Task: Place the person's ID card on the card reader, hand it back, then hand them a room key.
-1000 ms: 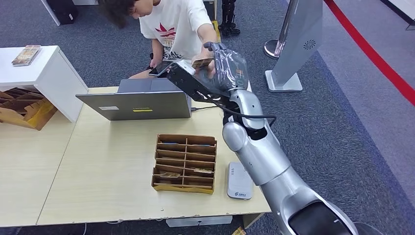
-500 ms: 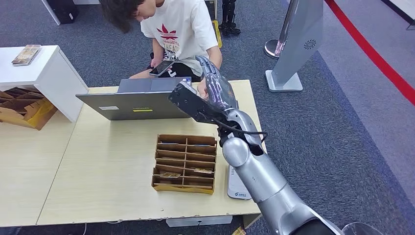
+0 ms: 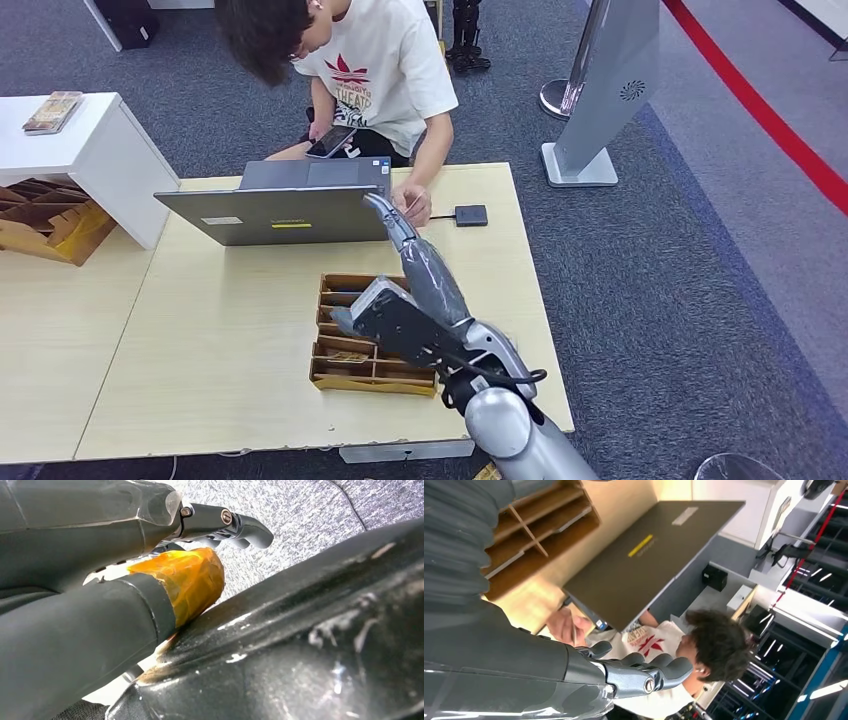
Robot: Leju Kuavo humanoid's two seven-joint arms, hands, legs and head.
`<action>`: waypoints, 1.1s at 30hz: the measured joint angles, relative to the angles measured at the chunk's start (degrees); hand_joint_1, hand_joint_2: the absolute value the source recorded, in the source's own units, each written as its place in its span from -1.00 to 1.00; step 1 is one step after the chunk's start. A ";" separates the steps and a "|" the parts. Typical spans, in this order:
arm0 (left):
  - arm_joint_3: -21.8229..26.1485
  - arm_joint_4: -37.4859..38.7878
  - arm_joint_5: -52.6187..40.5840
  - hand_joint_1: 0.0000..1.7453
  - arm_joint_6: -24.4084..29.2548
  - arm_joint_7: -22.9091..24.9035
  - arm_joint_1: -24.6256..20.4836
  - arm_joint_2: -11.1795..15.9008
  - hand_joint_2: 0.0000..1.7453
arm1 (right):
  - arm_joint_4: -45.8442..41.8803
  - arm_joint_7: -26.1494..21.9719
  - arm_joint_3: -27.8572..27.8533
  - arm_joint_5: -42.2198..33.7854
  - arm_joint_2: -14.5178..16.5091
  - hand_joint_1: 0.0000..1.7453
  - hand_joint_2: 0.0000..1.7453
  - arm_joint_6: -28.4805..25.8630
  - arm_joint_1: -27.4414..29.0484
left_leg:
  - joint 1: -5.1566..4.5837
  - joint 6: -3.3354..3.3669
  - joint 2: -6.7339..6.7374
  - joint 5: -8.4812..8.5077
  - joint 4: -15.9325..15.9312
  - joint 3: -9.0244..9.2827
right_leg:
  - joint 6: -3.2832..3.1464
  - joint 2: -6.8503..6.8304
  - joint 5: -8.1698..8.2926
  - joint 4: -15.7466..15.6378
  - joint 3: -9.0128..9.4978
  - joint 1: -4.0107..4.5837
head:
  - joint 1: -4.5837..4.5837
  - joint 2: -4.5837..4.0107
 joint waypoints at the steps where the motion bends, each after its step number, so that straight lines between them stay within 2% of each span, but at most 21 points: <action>1: 0.19 0.00 0.15 -1.00 0.02 -0.01 0.03 -0.03 -1.00 | -0.83 0.01 0.46 0.37 -0.43 -1.00 1.00 -0.03 0.79 | 0.00 0.00 0.00 0.00 0.00 0.00 | 0.00 0.00 0.00 0.00 0.00 0.00 | 0.00 0.00; 8: 0.62 0.00 0.57 -1.00 0.06 0.00 0.09 -0.08 -1.00 | -2.46 1.36 2.68 5.83 -2.67 -0.94 1.00 -0.73 3.36 | 0.00 0.00 0.00 0.00 0.00 0.00 | 0.00 0.00 0.00 0.00 0.01 0.00 | 0.01 0.00; 9: 0.63 0.00 0.57 -1.00 0.06 0.02 0.09 -0.08 -1.00 | -2.35 1.69 2.91 7.05 -2.84 -0.79 1.00 -1.04 3.47 | 0.00 0.00 0.00 0.00 0.00 0.00 | 0.00 0.00 0.00 0.00 0.01 0.00 | 0.01 0.00; 11: 0.63 0.00 0.56 -1.00 0.06 0.07 0.09 -0.08 -1.00 | -1.93 2.28 3.31 9.41 -3.14 -0.02 1.00 -1.63 3.62 | 0.00 0.00 0.00 0.00 0.00 0.00 | 0.00 0.00 0.00 0.00 0.01 0.00 | 0.01 0.00; 12: 0.63 0.00 0.56 -1.00 0.06 0.10 0.09 -0.08 -1.00 | -1.68 2.50 3.44 10.30 -3.24 0.45 1.00 -1.86 3.68 | 0.00 0.00 0.00 0.00 0.00 0.00 | 0.00 0.00 0.00 0.00 0.01 0.00 | 0.01 0.00; 13: 0.62 0.00 0.55 -1.00 0.06 0.13 0.09 -0.08 -1.00 | -1.40 2.74 3.56 11.13 -3.32 0.80 1.00 -2.09 3.72 | 0.00 0.00 0.00 0.00 0.00 0.00 | 0.00 0.00 0.00 0.00 0.01 0.00 | 0.00 0.00; 15: 0.63 0.00 0.54 -1.00 0.05 0.24 0.08 -0.09 -1.00 | -0.81 3.20 3.73 12.72 -3.43 1.00 1.00 -2.54 3.74 | 0.00 0.00 0.00 0.00 0.00 0.00 | 0.00 0.00 0.00 0.00 0.01 0.00 | -0.01 0.00; 17: 0.64 0.00 0.52 -1.00 0.04 0.39 0.06 -0.10 -1.00 | -0.24 3.75 3.91 14.52 -3.51 0.91 1.00 -3.04 3.73 | 0.00 0.00 0.00 0.00 0.00 0.00 | 0.00 0.00 0.00 0.00 0.01 0.00 | 0.00 0.00; 18: 0.64 0.00 0.51 -1.00 0.04 0.46 0.05 -0.10 -1.00 | -0.01 4.02 4.00 15.40 -3.54 0.59 1.00 -3.32 3.72 | 0.00 0.00 0.00 0.00 0.00 0.00 | 0.00 0.00 0.00 0.00 0.01 0.00 | 0.00 0.00; 21: 0.64 0.00 0.47 -1.00 0.04 0.59 0.04 -0.10 -1.00 | 0.45 4.52 4.20 17.05 -3.62 -0.79 1.00 -3.86 3.71 | 0.00 0.00 0.00 0.00 0.00 0.00 | 0.00 0.00 0.00 0.00 0.01 0.00 | 0.00 0.00; 22: 0.64 0.00 0.46 -1.00 0.04 0.62 0.04 -0.10 -1.00 | 0.57 4.64 4.22 17.39 -3.63 -0.98 1.00 -3.98 3.70 | 0.00 0.00 0.00 0.00 0.00 0.00 | 0.00 0.00 0.00 0.00 0.01 0.00 | 0.01 0.00; 27: 0.64 0.00 0.43 -1.00 0.04 0.78 0.01 -0.11 -1.00 | 1.36 5.97 4.34 20.74 -3.67 -1.00 1.00 -4.63 3.54 | 0.00 0.00 0.00 0.00 0.00 0.00 | 0.00 0.00 0.00 0.00 0.02 0.00 | 0.00 0.00; 33: 0.64 0.00 0.16 -1.00 -0.01 1.20 -0.08 -0.12 -1.00 | 3.21 8.94 5.02 29.75 -3.70 -0.98 1.00 -6.30 2.96 | 0.00 0.00 0.00 0.00 0.00 0.00 | 0.00 0.00 0.00 0.00 0.02 0.00 | 0.00 0.00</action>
